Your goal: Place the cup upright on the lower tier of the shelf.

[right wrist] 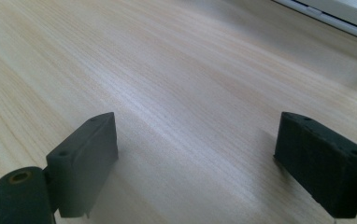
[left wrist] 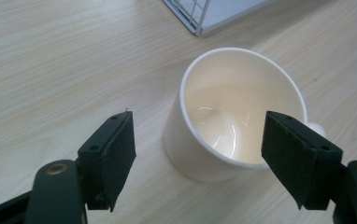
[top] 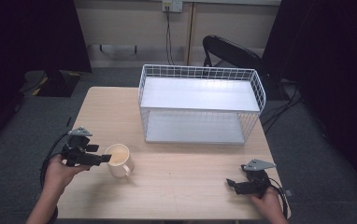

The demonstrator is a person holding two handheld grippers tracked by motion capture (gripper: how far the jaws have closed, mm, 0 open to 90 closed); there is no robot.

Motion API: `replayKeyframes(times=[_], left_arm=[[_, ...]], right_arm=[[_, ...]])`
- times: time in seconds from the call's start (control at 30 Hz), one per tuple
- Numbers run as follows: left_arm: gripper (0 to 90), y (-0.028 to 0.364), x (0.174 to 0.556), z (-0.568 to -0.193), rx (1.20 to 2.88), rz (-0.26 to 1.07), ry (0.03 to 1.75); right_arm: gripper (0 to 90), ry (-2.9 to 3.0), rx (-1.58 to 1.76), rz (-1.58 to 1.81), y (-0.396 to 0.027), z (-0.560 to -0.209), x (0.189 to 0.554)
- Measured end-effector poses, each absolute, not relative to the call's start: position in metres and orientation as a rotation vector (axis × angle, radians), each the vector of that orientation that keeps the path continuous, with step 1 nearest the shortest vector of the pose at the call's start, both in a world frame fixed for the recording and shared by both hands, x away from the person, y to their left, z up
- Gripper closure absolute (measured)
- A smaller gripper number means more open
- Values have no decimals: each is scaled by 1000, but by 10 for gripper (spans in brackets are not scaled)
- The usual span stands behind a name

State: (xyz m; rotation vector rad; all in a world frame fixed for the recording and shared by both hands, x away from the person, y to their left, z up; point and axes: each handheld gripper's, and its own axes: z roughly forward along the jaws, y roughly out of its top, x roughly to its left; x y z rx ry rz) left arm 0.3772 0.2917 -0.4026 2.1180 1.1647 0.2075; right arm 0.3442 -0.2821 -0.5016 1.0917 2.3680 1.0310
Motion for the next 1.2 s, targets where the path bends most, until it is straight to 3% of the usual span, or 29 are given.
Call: replayKeyframes(times=[0.63,1.2], left_arm=[[305,277,396,-418,2144,174,1219],[412,270,401,-424,2147,166,1266]], right_arm=[[125,2367,1094,1031,-282,-502,344],[125,2366,1094,1030,-282,-502,344]])
